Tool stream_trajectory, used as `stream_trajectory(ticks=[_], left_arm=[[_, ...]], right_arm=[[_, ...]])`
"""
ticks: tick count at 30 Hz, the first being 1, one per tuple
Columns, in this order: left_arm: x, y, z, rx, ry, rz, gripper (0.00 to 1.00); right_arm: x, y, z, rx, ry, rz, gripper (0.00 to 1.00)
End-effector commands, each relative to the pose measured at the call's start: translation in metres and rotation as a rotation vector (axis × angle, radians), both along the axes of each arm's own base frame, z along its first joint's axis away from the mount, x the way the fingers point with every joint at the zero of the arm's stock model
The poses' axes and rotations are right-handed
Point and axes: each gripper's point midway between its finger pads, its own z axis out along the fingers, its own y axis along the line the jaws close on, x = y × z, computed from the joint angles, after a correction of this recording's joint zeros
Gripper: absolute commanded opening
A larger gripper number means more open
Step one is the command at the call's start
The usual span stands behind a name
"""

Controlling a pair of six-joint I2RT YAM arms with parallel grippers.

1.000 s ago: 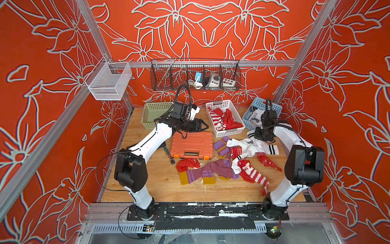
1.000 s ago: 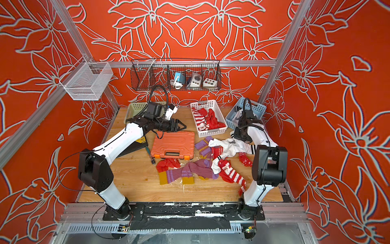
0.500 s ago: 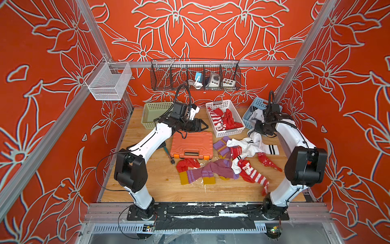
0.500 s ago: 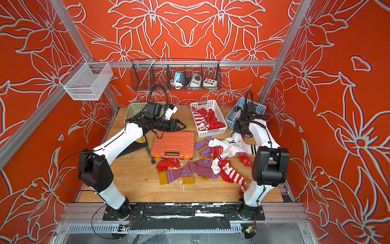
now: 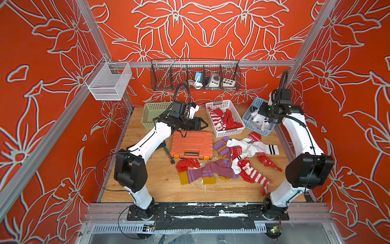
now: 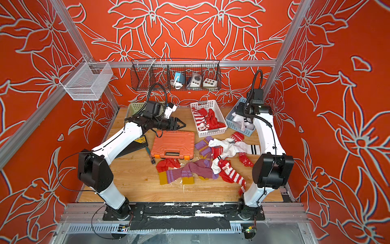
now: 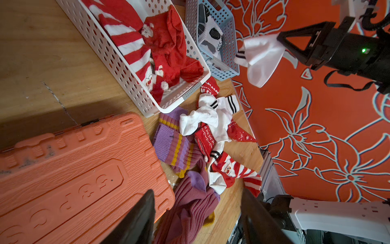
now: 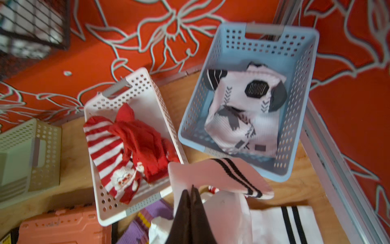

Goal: Sort the socks into the basket by color
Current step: Pick up the sock from the center of the board, then place the sock in the bin.

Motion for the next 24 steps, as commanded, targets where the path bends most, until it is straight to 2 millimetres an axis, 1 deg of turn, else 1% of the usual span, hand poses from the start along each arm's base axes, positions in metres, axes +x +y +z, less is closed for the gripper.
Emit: stream_trajectory(ticks=[1, 3, 9, 11, 13, 16, 19, 22, 24], left_arm=[[0.000, 0.003, 0.009, 0.002, -0.020, -0.008, 0.63], [-0.001, 0.003, 0.008, 0.007, -0.018, -0.007, 0.63], [-0.001, 0.007, 0.007, 0.028, -0.013, 0.006, 0.63], [0.000, 0.009, 0.007, 0.038, -0.013, 0.015, 0.63], [0.001, 0.011, 0.006, 0.048, -0.012, 0.023, 0.63], [-0.001, 0.013, 0.005, 0.057, -0.004, 0.031, 0.63], [-0.003, 0.015, -0.001, 0.071, 0.018, 0.039, 0.63], [-0.004, 0.020, -0.009, 0.093, 0.046, 0.059, 0.63], [-0.006, 0.023, -0.014, 0.095, 0.067, 0.074, 0.63]], right_arm=[[0.029, -0.013, 0.010, -0.050, -0.097, -0.057, 0.00], [0.043, -0.021, 0.014, -0.074, -0.141, -0.074, 0.00], [0.087, -0.047, 0.013, -0.116, -0.212, -0.137, 0.00], [0.099, -0.055, 0.006, -0.125, -0.217, -0.150, 0.00], [0.108, -0.064, -0.005, -0.132, -0.196, -0.166, 0.00], [0.119, -0.075, -0.035, -0.126, -0.131, -0.176, 0.00], [0.125, -0.082, -0.070, -0.114, -0.036, -0.177, 0.00], [0.125, -0.084, -0.109, -0.063, 0.079, -0.169, 0.00], [0.122, -0.084, -0.130, -0.030, 0.137, -0.174, 0.00]])
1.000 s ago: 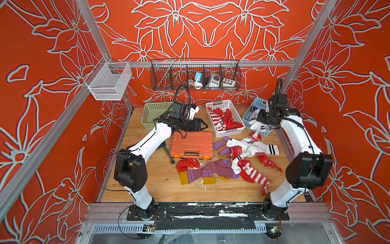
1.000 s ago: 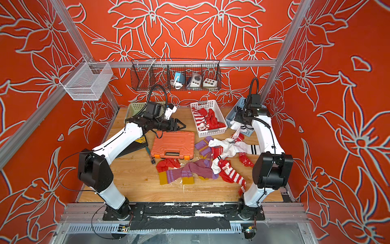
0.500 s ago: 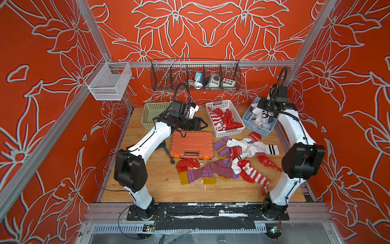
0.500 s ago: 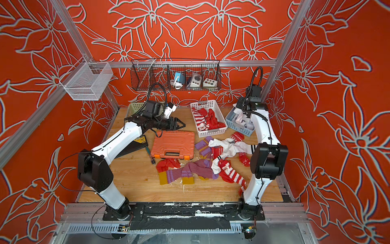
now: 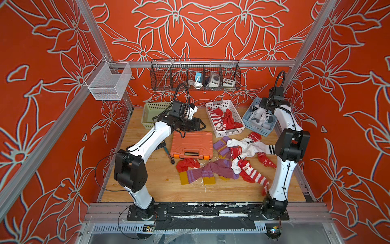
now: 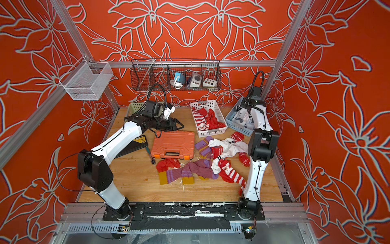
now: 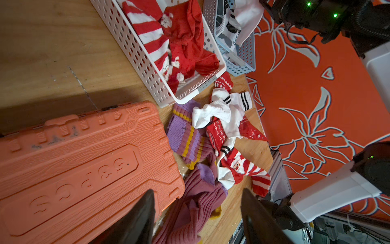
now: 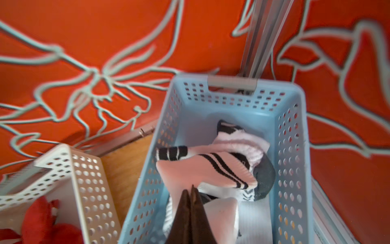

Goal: Sort the socks into the basket by color
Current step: Place the sock in the bin.

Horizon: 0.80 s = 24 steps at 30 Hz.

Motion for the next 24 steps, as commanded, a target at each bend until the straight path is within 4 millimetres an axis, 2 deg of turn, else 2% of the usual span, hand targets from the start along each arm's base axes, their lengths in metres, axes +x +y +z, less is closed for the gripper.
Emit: stream_trajectory(ticks=[1, 6, 10, 13, 20, 24], left_arm=[[-0.004, 0.011, -0.002, 0.018, 0.016, 0.027, 0.63], [-0.009, 0.020, -0.012, 0.022, 0.067, 0.068, 0.63], [-0.012, 0.028, -0.022, 0.033, 0.105, 0.106, 0.63], [-0.012, 0.035, -0.024, 0.029, 0.117, 0.131, 0.63], [-0.013, 0.044, -0.028, 0.029, 0.140, 0.169, 0.63], [-0.013, 0.049, -0.032, 0.049, 0.149, 0.197, 0.63]], right_arm=[[-0.012, 0.002, -0.040, 0.074, 0.135, -0.008, 0.00], [-0.019, 0.006, -0.064, 0.117, 0.211, -0.009, 0.00], [-0.022, 0.006, -0.067, 0.132, 0.238, -0.010, 0.01], [-0.021, 0.008, -0.057, 0.135, 0.222, -0.003, 0.12], [-0.023, 0.011, -0.028, 0.138, 0.179, 0.014, 0.53], [-0.027, 0.013, -0.009, 0.130, 0.156, 0.021, 0.66]])
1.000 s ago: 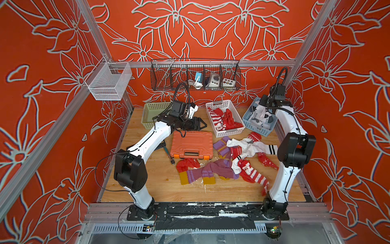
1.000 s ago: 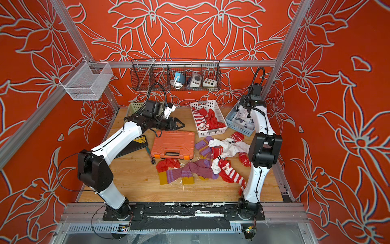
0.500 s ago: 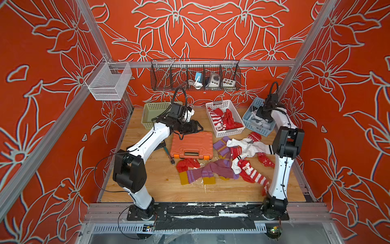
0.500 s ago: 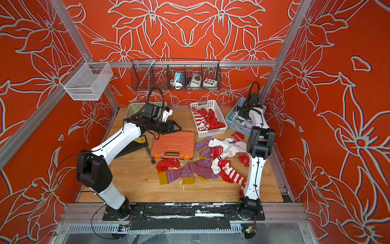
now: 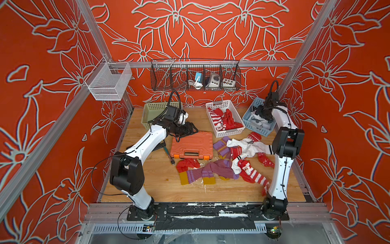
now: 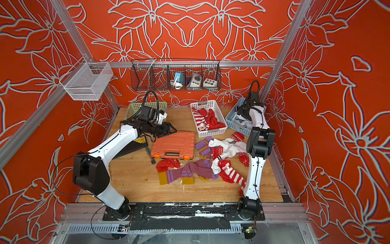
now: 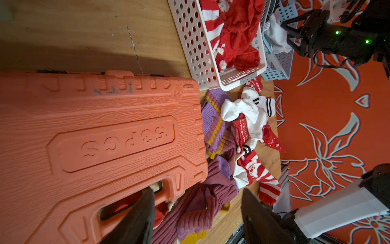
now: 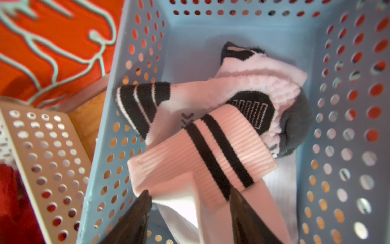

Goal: Sort the socks into the basket by color
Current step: Place the sock in the bin.

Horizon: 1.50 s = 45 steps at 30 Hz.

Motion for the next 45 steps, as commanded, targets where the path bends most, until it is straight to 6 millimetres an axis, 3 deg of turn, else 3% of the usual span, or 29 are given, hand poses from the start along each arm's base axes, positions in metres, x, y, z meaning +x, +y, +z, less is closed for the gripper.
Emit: stream_trajectory(ticks=[1, 3, 6, 7, 8, 15, 22, 26, 32, 36, 45], left_arm=[[-0.004, 0.008, 0.006, 0.015, -0.005, 0.036, 0.63], [-0.004, 0.011, 0.005, 0.028, -0.008, 0.052, 0.64], [-0.004, 0.021, 0.001, 0.068, -0.005, 0.095, 0.64], [-0.004, 0.024, 0.000, 0.081, -0.004, 0.106, 0.63], [-0.005, 0.028, 0.000, 0.090, -0.001, 0.121, 0.63], [-0.010, 0.065, -0.006, 0.109, 0.033, 0.244, 0.63], [-0.022, 0.117, -0.013, 0.181, 0.106, 0.425, 0.63], [-0.040, 0.153, -0.020, 0.239, 0.166, 0.548, 0.62], [-0.073, 0.214, -0.035, 0.273, 0.296, 0.776, 0.62], [-0.100, 0.253, -0.048, 0.297, 0.380, 0.923, 0.62], [-0.140, 0.321, -0.061, 0.367, 0.497, 1.149, 0.61]], right_arm=[[-0.005, 0.000, 0.054, -0.007, -0.080, 0.003, 0.69], [-0.008, 0.003, 0.066, -0.011, -0.096, 0.007, 0.76], [-0.014, 0.011, 0.080, -0.013, -0.109, 0.023, 0.78], [-0.016, 0.015, 0.085, -0.016, -0.114, 0.029, 0.82], [-0.019, 0.019, 0.090, -0.024, -0.118, 0.039, 0.93], [-0.043, 0.061, 0.116, -0.035, -0.129, 0.114, 0.94], [-0.086, 0.152, 0.122, -0.012, -0.103, 0.305, 0.94], [-0.124, 0.209, 0.107, 0.012, -0.046, 0.436, 0.94], [-0.190, 0.271, 0.094, 0.054, 0.035, 0.609, 0.94], [-0.226, 0.286, 0.090, 0.086, 0.048, 0.665, 0.94], [-0.274, 0.276, 0.088, 0.098, 0.038, 0.710, 0.98]])
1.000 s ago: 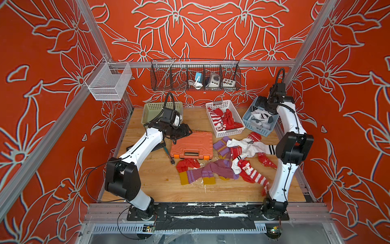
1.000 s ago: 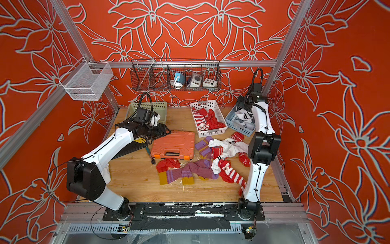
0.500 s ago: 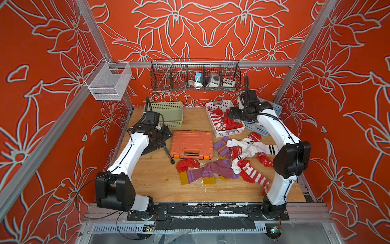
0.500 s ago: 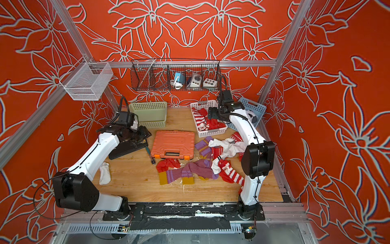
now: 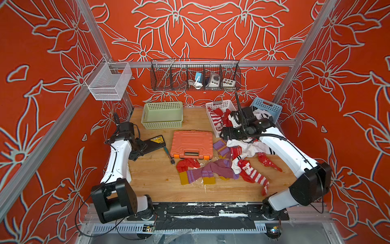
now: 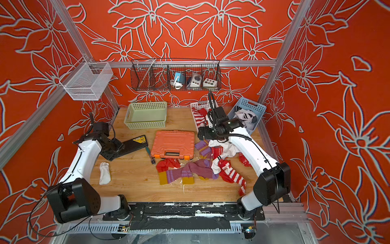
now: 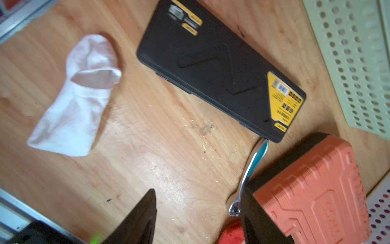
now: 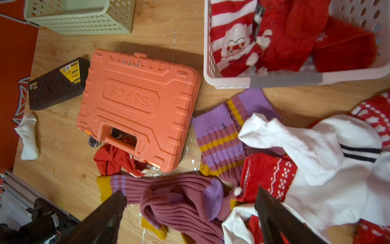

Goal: Sort the socks into the basket by color
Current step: Place the sock in the bin, then pick up the sock at the corner of the board.

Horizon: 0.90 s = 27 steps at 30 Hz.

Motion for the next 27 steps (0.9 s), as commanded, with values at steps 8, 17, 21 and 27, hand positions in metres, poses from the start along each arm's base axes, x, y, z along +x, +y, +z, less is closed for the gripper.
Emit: stream_trajectory(ticks=[8, 17, 21, 27], left_arm=[[-0.041, 0.053, -0.018, 0.113, 0.226, 0.143, 0.61], [-0.068, 0.075, -0.055, 0.100, 0.350, 0.196, 0.61], [-0.068, 0.078, -0.072, 0.070, 0.366, 0.200, 0.61], [-0.070, 0.083, -0.093, 0.042, 0.404, 0.206, 0.60]], right_arm=[[-0.019, -0.009, 0.002, -0.031, -0.026, 0.051, 0.98], [-0.016, -0.015, -0.003, -0.076, -0.021, 0.051, 0.98], [-0.012, -0.017, -0.007, -0.089, -0.011, 0.042, 0.98], [-0.005, -0.018, -0.009, -0.106, -0.003, 0.029, 0.98]])
